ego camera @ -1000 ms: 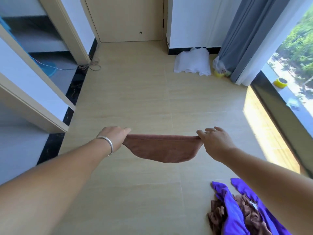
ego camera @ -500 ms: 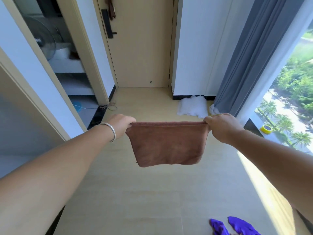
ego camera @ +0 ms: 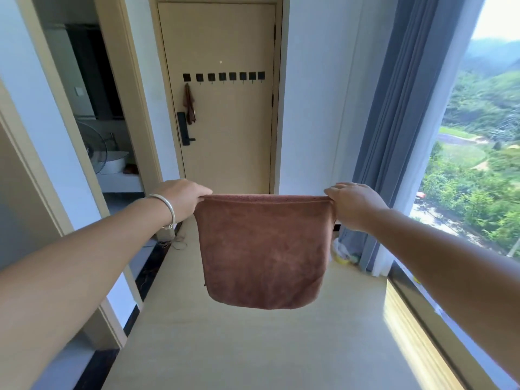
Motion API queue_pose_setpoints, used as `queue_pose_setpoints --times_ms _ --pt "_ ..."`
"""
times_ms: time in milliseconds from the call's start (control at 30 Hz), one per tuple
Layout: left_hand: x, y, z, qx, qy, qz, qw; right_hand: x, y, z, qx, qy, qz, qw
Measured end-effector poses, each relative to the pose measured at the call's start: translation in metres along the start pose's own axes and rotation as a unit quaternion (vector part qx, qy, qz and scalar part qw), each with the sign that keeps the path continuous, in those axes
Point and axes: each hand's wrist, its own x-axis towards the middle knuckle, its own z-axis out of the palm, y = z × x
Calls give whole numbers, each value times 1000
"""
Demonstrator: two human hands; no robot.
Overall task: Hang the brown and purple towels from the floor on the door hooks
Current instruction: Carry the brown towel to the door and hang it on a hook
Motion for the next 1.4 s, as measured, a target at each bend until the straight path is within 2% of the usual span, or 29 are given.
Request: queue_pose_setpoints --times_ms 233,367,567,1033,1233,1400 --pt "17 14 -88 66 81 -68 992 12 27 -86 -17 82 39 996" --pt "25 24 -128 111 103 -65 986 16 42 -124 -19 121 50 991" --pt "41 36 -158 134 115 -57 983 12 67 -153 -19 139 55 989" --pt "61 60 -157 139 57 -77 986 22 100 -126 -10 120 29 992" --pt "84 39 -132 130 21 -75 988 61 94 -98 -10 97 12 995" --pt "123 -2 -106 122 10 -79 989 123 81 -80 -24 88 8 996"
